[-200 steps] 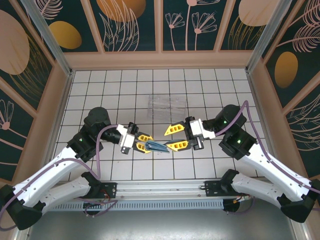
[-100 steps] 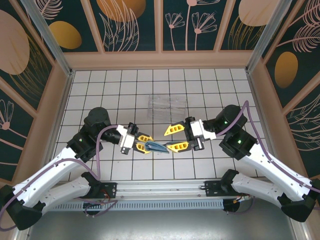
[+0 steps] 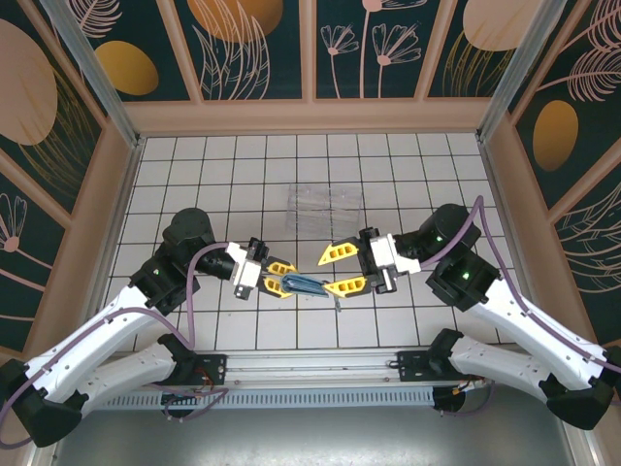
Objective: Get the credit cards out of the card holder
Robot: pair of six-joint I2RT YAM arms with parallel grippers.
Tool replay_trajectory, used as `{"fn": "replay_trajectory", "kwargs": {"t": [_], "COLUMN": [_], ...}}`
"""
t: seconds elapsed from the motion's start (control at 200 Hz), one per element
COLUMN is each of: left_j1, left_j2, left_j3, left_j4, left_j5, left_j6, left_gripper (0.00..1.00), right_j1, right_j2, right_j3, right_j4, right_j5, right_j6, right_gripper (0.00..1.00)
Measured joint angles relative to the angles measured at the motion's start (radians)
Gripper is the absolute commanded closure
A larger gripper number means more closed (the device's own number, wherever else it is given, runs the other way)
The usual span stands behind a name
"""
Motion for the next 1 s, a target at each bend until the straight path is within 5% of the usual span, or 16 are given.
{"fn": "replay_trajectory", "kwargs": {"t": [1.001], "left_j1": [0.004], "left_j2": [-0.01], "left_j3": [0.0], "left_j4": [-0.026], "left_j5": [-0.008], "left_j6": [0.008], "left_gripper": [1.0], "right_j1": [0.005], "right_j2": [-0.023], "right_j3": [0.0], "right_j4": [-0.14], "right_j5": [0.1], "right_j6": [-0.037], "right_gripper": [0.68]}}
